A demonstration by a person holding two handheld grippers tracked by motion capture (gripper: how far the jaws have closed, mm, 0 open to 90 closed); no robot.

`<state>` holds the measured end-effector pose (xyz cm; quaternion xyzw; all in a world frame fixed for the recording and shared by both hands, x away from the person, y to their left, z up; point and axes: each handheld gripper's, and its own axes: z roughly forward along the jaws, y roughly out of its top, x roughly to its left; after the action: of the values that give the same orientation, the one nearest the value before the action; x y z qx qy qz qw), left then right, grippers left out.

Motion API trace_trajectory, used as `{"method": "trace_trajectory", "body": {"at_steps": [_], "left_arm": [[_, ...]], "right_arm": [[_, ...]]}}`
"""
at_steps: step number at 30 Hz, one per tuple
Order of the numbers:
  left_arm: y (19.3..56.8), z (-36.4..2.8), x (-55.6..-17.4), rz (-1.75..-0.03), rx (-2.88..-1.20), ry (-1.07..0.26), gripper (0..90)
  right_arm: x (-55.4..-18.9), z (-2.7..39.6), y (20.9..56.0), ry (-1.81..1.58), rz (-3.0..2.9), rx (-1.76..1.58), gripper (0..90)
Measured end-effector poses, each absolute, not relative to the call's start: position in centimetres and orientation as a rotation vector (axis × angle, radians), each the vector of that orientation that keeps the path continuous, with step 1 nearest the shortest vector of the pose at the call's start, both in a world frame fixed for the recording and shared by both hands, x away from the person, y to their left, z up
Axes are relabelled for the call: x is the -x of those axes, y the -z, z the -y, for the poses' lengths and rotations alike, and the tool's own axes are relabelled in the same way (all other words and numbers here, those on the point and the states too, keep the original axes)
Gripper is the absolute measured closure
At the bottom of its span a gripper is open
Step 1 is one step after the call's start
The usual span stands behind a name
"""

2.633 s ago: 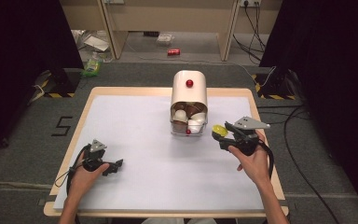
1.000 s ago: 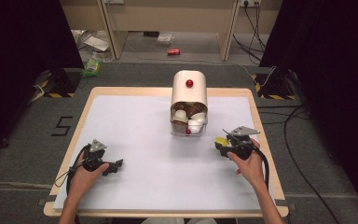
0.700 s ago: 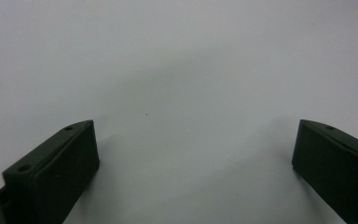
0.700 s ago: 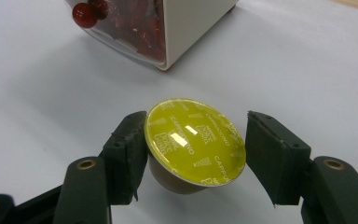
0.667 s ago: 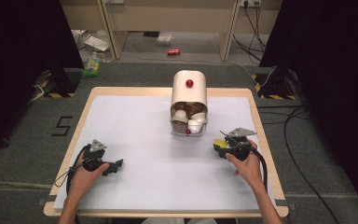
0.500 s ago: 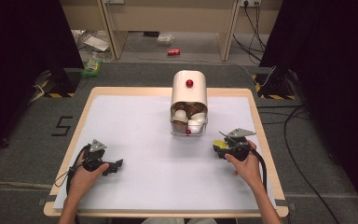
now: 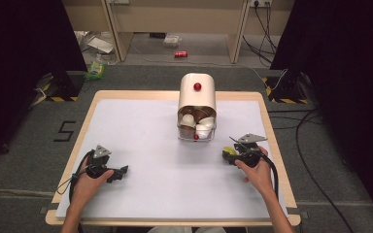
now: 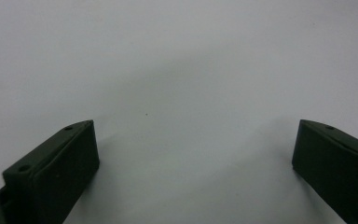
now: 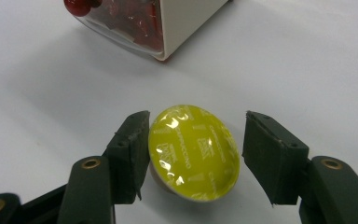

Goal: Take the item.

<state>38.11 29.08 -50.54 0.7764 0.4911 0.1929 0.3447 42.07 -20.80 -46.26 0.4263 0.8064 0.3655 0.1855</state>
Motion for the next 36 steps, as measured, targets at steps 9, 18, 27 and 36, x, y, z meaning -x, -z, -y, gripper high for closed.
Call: {"method": "trace_trajectory", "body": {"at_steps": [9, 18, 27, 36], "left_arm": [[50.5, -29.1, -38.1, -1.274, -2.017, -0.5, 0.0], [50.5, -29.1, -38.1, -1.274, -2.017, -0.501, 0.0], [50.5, -29.1, -38.1, -1.274, -2.017, -0.5, 0.0], [50.5, -29.1, -38.1, -1.275, -2.015, -0.501, 0.0]], "right_arm": [[-41.9, 21.1, 45.7, -1.071, -2.258, -1.217, 27.2], [-40.8, 21.8, 45.4, -1.064, -2.235, -1.199, 20.0], [-39.5, 22.5, 45.7, -1.077, -2.217, -1.208, 19.2], [-38.3, 22.9, 46.1, -1.069, -2.222, -1.216, 19.0]]}}
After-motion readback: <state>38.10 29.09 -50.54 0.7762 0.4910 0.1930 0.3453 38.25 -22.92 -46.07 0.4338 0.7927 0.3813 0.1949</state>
